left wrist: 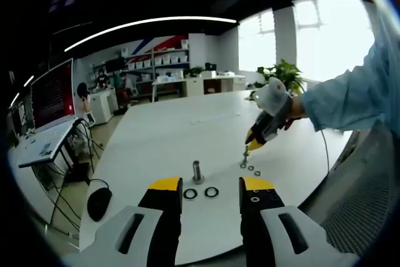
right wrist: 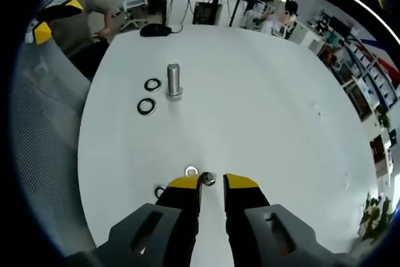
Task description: Place the washer onto the threaded stud by aligning its center hole with the stud, sliding it down to the base, and recovering from edge contact or off-axis alignment until the washer reaches the visible bottom stop.
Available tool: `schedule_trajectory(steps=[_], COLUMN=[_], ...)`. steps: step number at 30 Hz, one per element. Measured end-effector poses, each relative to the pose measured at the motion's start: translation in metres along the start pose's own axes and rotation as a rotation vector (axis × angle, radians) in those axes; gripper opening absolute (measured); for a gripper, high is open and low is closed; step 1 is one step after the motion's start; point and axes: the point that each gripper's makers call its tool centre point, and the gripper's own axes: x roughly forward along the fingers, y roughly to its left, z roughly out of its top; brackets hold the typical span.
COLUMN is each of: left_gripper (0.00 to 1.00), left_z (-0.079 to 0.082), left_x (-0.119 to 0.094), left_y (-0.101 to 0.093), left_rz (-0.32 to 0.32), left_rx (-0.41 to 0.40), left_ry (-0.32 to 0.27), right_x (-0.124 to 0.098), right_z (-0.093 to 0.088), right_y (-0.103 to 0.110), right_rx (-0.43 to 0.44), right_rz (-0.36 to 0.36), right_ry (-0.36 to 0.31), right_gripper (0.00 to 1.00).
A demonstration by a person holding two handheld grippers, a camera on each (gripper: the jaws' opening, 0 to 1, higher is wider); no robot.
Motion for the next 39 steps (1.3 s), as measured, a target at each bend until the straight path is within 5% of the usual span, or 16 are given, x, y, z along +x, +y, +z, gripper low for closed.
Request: schedule_trajectory(steps=[39], left_gripper=[0.33], left_z=[-0.001], left_x=[-0.001], left_y=[0.000], left_rz=[-0.005], left_rx=[0.006], left_ry=[0.008], right_x=[0.012], right_z=[-0.032], right_y=[0.047], right_rx=[0.048], right_rz=[0.110], right_ry=[0.077], right_gripper=[0.16])
